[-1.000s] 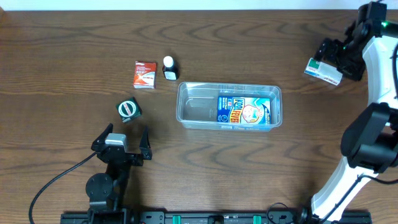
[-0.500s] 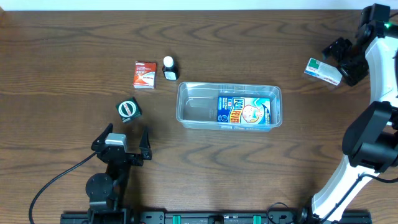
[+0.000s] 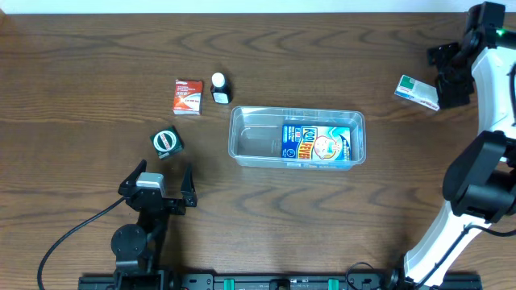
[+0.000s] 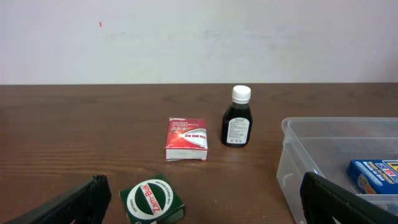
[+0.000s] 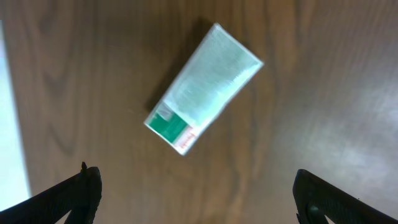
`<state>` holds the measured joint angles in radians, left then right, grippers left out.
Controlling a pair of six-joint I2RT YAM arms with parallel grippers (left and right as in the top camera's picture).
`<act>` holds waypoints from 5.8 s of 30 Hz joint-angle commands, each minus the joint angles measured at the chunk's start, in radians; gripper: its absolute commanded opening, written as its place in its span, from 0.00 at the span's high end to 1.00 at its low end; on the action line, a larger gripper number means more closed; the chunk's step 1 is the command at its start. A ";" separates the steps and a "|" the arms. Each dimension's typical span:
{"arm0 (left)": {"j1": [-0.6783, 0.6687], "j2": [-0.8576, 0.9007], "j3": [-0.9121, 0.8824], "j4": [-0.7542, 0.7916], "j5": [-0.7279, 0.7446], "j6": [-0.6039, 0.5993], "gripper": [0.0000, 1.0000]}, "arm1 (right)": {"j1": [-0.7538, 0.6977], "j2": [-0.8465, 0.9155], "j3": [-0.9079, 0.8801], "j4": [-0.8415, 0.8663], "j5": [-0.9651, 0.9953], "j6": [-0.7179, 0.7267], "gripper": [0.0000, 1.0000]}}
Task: Pack container
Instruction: 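Move the right gripper to the white-and-green medicine box, then grasp the white-and-green medicine box with the right gripper and lift, then carry the white-and-green box into the container beside the fever-patch box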
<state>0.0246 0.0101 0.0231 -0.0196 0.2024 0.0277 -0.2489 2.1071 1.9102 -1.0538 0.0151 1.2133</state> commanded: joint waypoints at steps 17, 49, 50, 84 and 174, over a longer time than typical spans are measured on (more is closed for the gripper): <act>0.005 -0.006 -0.019 -0.032 0.006 0.013 0.02 | 0.003 0.216 0.019 0.146 0.025 0.080 0.01; 0.005 -0.006 -0.019 -0.032 0.006 0.013 0.02 | -0.042 0.301 0.019 -0.045 0.077 -0.300 0.16; 0.005 -0.006 -0.019 -0.032 0.006 0.013 0.02 | -0.047 0.301 0.019 -0.038 0.088 -0.330 0.14; 0.005 -0.006 -0.019 -0.032 0.006 0.013 0.02 | -0.058 0.301 0.019 -0.005 -0.101 -0.777 0.66; 0.005 -0.006 -0.019 -0.032 0.006 0.013 0.02 | 0.624 -0.289 -0.486 0.084 0.007 -2.356 0.81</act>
<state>0.0246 0.0101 0.0231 -0.0196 0.2024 0.0277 0.3836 1.8114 1.4467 -0.9871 0.0185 -1.1309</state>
